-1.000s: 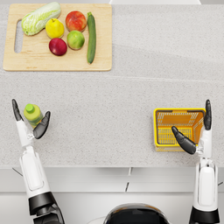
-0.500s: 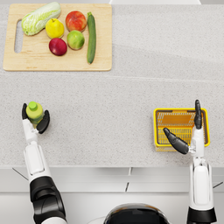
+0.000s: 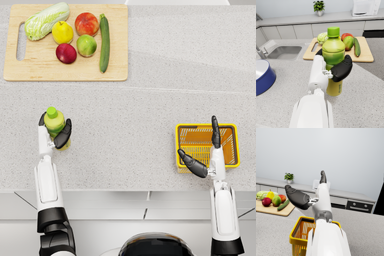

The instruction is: Pick up the green tea and place it into the yellow basket

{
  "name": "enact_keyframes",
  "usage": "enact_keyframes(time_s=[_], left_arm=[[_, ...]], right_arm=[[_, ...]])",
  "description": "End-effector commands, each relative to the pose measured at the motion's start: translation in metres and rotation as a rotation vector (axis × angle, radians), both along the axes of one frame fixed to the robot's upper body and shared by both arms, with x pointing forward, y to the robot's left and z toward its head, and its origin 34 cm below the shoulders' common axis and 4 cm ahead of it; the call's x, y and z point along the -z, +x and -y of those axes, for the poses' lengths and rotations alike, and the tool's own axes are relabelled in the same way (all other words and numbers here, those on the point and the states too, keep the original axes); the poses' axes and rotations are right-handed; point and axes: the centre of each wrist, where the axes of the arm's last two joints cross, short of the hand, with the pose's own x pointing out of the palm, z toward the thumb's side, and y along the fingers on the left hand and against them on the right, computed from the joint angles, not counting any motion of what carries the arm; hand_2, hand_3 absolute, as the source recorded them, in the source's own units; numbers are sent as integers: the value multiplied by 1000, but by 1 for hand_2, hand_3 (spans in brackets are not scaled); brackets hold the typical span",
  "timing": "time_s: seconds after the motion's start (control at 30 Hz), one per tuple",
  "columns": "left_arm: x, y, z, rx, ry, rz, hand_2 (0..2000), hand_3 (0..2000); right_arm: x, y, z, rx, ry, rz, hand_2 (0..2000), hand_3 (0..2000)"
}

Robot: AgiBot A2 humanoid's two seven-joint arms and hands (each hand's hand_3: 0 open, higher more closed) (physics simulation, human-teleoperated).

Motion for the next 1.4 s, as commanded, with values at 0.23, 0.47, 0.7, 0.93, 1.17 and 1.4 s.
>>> enact_keyframes(time_s=[0.23, 0.47, 0.7, 0.93, 1.17, 1.4], left_arm=[[-125, -24, 115, 385, 119, 487, 2000, 2000], [-144, -45, 179, 591, 109, 587, 2000, 2000], [-150, -61, 223, 738, 99, 622, 2000, 2000], [-143, -79, 222, 764, 92, 630, 2000, 2000], [-136, -74, 216, 707, 61, 615, 2000, 2000], [-127, -73, 192, 593, 34, 584, 0, 40]], right_arm=[[-8, 6, -50, -162, 4, 22, 0, 0], [2, 20, -73, -215, 6, -35, 0, 0], [-1, 27, -91, -257, 15, -38, 0, 0], [-12, 35, -85, -258, 38, -14, 0, 0], [-13, 33, -86, -397, -21, -22, 2000, 1960], [-23, 37, -84, -256, 72, 12, 2000, 2000]])
